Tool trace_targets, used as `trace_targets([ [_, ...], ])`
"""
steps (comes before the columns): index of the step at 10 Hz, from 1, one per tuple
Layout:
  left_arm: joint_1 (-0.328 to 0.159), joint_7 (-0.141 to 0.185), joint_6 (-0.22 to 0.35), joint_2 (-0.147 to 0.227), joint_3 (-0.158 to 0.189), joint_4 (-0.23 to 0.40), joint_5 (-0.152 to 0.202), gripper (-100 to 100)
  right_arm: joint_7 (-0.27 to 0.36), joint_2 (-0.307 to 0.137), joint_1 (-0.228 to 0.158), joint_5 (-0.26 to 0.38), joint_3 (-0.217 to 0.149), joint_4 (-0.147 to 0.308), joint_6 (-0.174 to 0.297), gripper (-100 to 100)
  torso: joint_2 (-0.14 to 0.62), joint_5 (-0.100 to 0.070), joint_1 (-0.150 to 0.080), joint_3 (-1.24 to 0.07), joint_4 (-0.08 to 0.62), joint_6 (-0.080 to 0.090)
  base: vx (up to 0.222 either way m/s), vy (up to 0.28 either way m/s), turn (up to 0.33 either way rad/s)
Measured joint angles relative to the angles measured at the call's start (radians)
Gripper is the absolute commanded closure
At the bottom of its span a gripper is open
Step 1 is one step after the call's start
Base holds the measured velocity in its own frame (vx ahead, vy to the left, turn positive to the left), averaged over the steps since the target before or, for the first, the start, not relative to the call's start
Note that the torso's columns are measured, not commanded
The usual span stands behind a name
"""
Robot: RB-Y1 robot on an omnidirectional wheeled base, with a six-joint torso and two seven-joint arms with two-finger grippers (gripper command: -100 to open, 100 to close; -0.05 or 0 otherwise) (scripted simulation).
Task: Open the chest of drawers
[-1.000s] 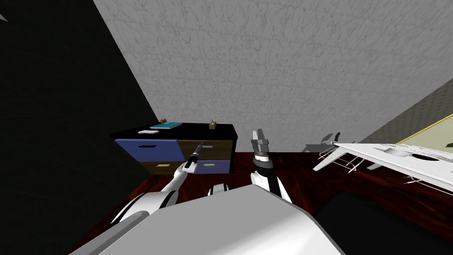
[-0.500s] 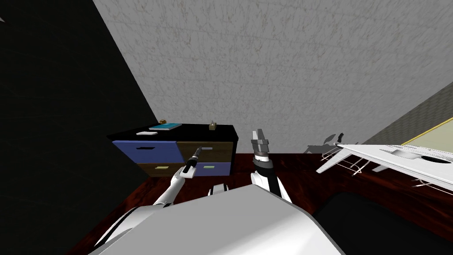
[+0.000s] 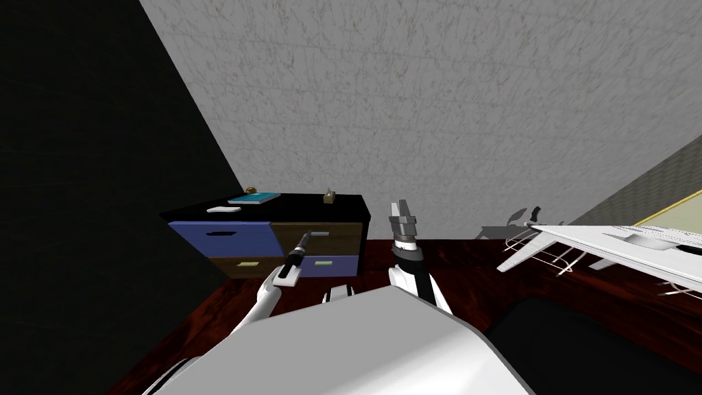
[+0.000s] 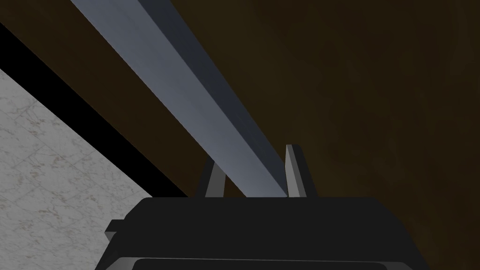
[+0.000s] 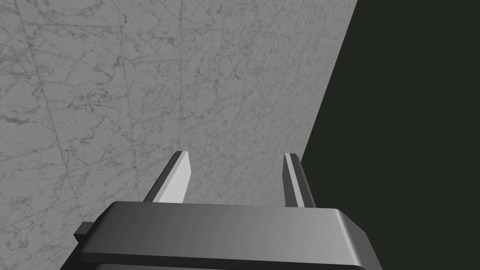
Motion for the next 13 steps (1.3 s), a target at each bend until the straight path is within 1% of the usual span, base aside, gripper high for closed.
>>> trace_targets([
  [1, 0.03, 0.005, 0.007, -0.001, -0.005, -0.04, -0.005, 100, 0.0, 0.0, 0.0, 0.0, 0.0, 0.0, 0.0, 0, 0.0, 0.0, 0.0, 0.0, 0.0, 0.0, 0.038, -0.002, -0.003],
  [2, 0.037, 0.005, -0.007, 0.0, -0.004, -0.036, -0.005, 100, 0.0, 0.0, 0.0, 0.0, 0.0, 0.0, 0.0, 0, -0.001, 0.001, 0.001, 0.0, -0.002, -0.001, 0.0, 0.0, 0.0],
  [3, 0.058, 0.005, -0.005, -0.001, -0.005, -0.061, -0.007, 100, 0.0, 0.0, 0.0, 0.0, 0.0, 0.0, 0.0, 0, 0.0, 0.001, 0.002, 0.0, -0.002, -0.001, 0.053, 0.002, 0.019],
  [4, 0.078, 0.012, 0.005, 0.001, -0.013, -0.088, -0.015, 100, 0.0, 0.0, 0.0, 0.0, 0.0, 0.0, 0.0, 0, -0.002, 0.001, 0.001, -0.001, -0.002, -0.001, 0.074, 0.002, 0.007],
  [5, 0.104, 0.016, 0.013, 0.0, -0.018, -0.122, -0.02, 100, 0.0, 0.0, 0.0, 0.0, 0.0, 0.0, 0.0, 0, -0.003, 0.001, 0.001, -0.002, -0.002, -0.001, 0.044, -0.003, -0.006],
  [6, 0.14, 0.02, 0.029, 0.001, -0.023, -0.177, -0.023, 100, 0.0, 0.0, 0.0, 0.0, 0.0, 0.0, 0.0, 0, 0.001, 0.0, 0.0, 0.0, -0.001, -0.001, 0.074, -0.005, 0.025],
  [7, 0.157, 0.025, 0.038, 0.001, -0.028, -0.204, -0.031, 100, 0.0, 0.0, 0.0, 0.0, 0.0, 0.0, 0.0, 0, 0.0, 0.0, 0.0, 0.0, 0.0, 0.0, 0.078, -0.006, 0.01],
  [8, 0.186, 0.031, 0.045, 0.003, -0.035, -0.243, -0.036, 100, 0.0, 0.0, 0.0, 0.0, 0.0, 0.0, 0.0, 0, 0.001, -0.001, 0.0, 0.001, 0.002, 0.0, 0.038, -0.002, -0.008],
  [9, 0.218, 0.034, 0.041, 0.004, -0.037, -0.274, -0.037, 100, 0.0, 0.0, 0.0, 0.0, 0.0, 0.0, 0.0, 0, 0.003, 0.0, 0.0, 0.002, 0.0, -0.001, 0.006, 0.002, -0.005],
  [10, 0.235, 0.035, 0.043, 0.004, -0.037, -0.29, -0.038, 100, 0.0, 0.0, 0.0, 0.0, 0.0, 0.0, 0.0, 0, 0.003, 0.001, 0.001, 0.002, -0.001, -0.001, 0.058, 0.011, 0.024],
  [11, 0.259, 0.037, 0.049, 0.0, -0.043, -0.317, -0.047, 100, 0.0, 0.0, 0.0, 0.0, 0.0, 0.0, 0.0, 0, 0.0, 0.001, 0.001, 0.0, 0.0, 0.0, 0.076, 0.009, 0.001],
  [13, 0.313, 0.044, 0.059, 0.002, -0.051, -0.382, -0.053, 100, 0.0, 0.0, 0.0, 0.0, 0.0, 0.0, 0.0, 0, 0.002, 0.0, 0.0, 0.002, 0.0, -0.002, 0.055, 0.002, 0.009],
])
